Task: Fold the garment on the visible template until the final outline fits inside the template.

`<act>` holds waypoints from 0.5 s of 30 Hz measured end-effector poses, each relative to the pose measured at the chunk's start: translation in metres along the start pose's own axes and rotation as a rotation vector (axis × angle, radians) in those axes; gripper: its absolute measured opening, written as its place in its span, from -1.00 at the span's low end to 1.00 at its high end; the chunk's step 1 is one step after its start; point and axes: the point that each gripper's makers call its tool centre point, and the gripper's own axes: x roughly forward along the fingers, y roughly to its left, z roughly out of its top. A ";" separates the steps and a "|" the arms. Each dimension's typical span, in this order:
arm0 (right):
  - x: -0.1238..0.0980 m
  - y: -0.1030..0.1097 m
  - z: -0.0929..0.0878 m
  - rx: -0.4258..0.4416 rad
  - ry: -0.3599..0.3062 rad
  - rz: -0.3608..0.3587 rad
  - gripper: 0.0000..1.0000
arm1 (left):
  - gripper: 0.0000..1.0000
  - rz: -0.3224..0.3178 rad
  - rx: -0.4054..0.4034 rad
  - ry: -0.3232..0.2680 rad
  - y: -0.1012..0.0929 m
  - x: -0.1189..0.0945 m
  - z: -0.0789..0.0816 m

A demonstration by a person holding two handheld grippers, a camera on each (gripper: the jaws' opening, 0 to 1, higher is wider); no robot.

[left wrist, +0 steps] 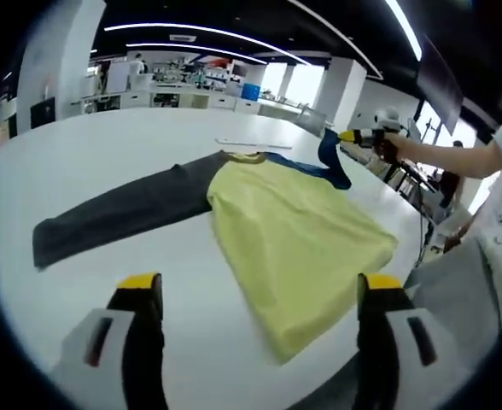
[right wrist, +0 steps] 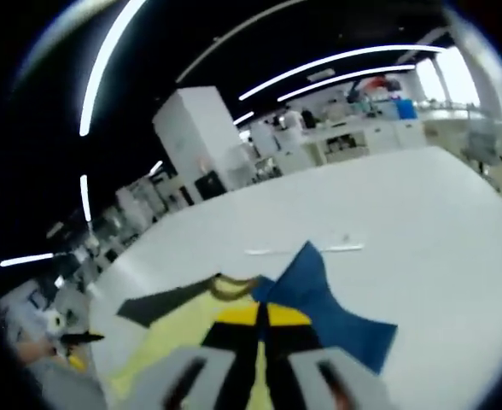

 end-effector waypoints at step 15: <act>0.058 0.086 -0.003 -0.058 0.046 0.166 -1.00 | 0.82 0.001 0.001 -0.006 -0.003 0.000 0.002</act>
